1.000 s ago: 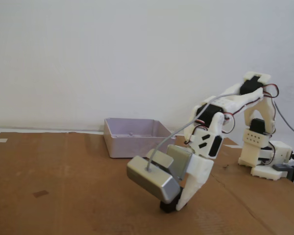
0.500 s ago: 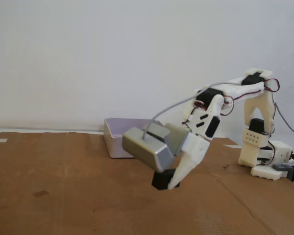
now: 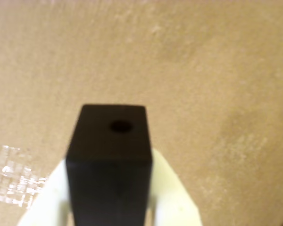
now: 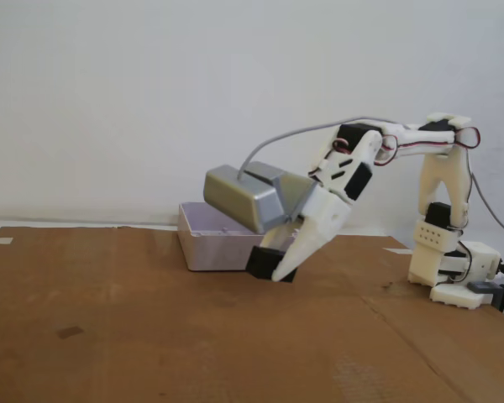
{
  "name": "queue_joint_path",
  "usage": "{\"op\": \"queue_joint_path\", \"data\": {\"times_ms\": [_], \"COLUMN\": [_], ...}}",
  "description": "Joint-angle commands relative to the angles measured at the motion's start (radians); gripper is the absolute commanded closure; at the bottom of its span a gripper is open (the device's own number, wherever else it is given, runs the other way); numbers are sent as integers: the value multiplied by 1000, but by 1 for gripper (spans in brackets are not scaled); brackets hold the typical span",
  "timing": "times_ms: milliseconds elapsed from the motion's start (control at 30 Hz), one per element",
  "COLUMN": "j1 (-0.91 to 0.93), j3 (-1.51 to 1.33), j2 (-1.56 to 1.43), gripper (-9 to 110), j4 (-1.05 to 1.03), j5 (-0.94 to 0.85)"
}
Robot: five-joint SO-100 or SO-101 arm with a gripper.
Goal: Grasp a block and put it in the box.
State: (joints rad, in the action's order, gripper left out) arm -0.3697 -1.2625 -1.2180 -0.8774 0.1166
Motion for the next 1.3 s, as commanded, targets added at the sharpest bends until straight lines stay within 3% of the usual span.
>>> {"op": "queue_joint_path", "data": {"times_ms": [0, 1267], "j1": [29, 359], "j3": [40, 38], "j2": [-210, -347], "gripper": [102, 102], "j4": [17, 17], "j5": [-2, -2]}}
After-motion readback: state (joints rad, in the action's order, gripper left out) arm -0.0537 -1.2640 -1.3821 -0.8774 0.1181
